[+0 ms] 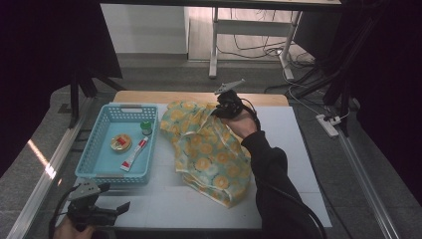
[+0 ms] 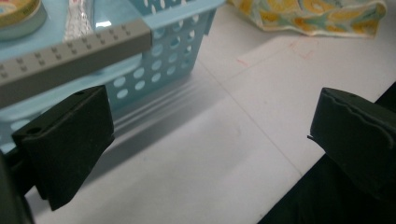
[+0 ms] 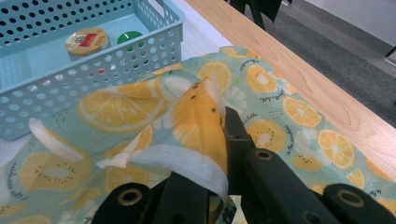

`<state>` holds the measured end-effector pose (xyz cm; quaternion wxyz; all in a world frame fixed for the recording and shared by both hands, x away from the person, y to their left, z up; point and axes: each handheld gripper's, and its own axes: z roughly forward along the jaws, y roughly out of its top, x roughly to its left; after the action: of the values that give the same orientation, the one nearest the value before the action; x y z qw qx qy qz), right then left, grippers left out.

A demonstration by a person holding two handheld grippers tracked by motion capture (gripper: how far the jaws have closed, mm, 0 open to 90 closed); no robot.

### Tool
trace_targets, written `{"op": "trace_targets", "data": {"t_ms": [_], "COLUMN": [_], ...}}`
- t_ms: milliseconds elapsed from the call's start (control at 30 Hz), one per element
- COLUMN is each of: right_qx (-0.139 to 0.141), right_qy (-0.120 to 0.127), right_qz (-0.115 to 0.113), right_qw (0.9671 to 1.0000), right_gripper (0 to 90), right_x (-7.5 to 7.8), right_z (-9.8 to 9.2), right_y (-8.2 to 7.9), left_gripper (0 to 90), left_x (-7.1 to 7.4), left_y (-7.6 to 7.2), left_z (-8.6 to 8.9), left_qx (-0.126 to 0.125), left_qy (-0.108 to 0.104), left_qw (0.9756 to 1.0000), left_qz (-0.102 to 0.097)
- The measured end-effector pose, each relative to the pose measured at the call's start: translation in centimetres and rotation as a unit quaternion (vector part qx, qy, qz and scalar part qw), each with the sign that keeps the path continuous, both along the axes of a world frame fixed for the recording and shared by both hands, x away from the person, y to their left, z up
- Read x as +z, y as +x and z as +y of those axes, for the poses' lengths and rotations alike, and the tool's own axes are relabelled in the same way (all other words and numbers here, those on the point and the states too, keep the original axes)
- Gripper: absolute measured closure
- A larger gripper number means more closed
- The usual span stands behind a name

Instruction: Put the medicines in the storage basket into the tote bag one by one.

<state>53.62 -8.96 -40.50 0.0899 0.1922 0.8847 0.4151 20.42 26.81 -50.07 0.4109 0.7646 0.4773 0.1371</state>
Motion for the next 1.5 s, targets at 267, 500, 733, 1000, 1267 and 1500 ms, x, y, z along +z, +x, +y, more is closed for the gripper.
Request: {"op": "trace_targets", "data": {"t_ms": [267,500,733,1000,1267,1500], "right_qx": [0.000,0.000,-0.001,-0.003,-0.002,-0.004], "right_qy": [0.002,0.004,0.007,0.014,0.019,0.016], "right_qz": [-0.001,0.003,0.007,0.010,0.016,0.018], "right_qw": [1.0000,1.0000,1.0000,0.9998,0.9997,0.9997], "right_gripper": [89.8,89.8,89.8,89.8,89.8,89.8], "right_x": [0.1,0.0,-0.1,-0.1,-0.2,-0.3], "right_z": [-0.3,-0.3,-0.5,-0.8,-0.9,-0.8], "right_y": [-0.2,0.0,0.2,0.3,0.4,0.5], "left_gripper": [0.0,0.0,0.1,0.1,0.1,0.0], "left_x": [0.8,1.5,2.3,2.7,2.8,2.6], "left_y": [1.0,2.0,3.2,5.3,7.8,10.2], "left_z": [0.0,0.4,1.0,1.7,2.6,2.8], "left_qx": [0.020,0.032,0.031,0.042,0.048,0.056], "left_qy": [0.022,0.040,0.053,0.049,0.053,0.063], "left_qw": [0.9995,0.9987,0.9981,0.9979,0.9974,0.9964], "left_qz": [-0.012,-0.002,-0.006,0.000,0.010,0.010]}}
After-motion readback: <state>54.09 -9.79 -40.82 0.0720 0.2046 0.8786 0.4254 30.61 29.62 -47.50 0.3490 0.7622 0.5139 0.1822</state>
